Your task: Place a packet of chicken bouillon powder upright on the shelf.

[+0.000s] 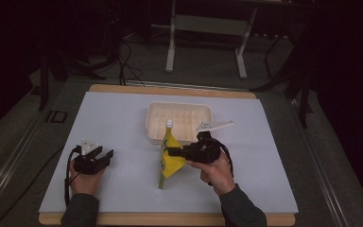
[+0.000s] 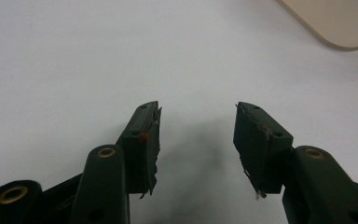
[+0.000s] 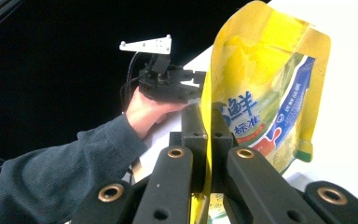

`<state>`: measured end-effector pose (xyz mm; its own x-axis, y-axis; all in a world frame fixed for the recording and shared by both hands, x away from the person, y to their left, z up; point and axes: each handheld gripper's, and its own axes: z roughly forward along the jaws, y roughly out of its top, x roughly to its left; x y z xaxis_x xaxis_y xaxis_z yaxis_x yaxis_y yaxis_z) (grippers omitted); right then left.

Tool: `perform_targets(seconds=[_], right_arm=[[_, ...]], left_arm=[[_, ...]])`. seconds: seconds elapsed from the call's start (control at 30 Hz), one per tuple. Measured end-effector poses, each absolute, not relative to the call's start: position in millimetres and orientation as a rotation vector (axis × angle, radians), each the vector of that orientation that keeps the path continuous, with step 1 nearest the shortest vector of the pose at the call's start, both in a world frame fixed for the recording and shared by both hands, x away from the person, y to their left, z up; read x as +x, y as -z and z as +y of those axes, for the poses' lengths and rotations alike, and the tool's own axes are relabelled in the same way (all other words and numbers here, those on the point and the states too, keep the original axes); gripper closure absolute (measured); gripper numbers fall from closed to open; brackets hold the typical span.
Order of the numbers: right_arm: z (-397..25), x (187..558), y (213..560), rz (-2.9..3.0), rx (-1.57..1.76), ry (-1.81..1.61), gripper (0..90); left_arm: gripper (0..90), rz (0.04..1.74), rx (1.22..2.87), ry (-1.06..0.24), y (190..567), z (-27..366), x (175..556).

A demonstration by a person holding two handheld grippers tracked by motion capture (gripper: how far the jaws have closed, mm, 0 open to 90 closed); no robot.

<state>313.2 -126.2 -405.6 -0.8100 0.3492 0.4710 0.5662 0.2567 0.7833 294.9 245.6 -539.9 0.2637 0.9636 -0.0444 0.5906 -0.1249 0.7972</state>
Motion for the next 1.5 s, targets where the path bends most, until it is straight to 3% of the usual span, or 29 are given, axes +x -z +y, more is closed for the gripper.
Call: perform_targets(seconds=[1.5], right_arm=[[-132,333,381,-2.368,-0.953,1.668,90.0]], left_arm=[[50.0,1.414,1.815,-0.654,540,246,295]])
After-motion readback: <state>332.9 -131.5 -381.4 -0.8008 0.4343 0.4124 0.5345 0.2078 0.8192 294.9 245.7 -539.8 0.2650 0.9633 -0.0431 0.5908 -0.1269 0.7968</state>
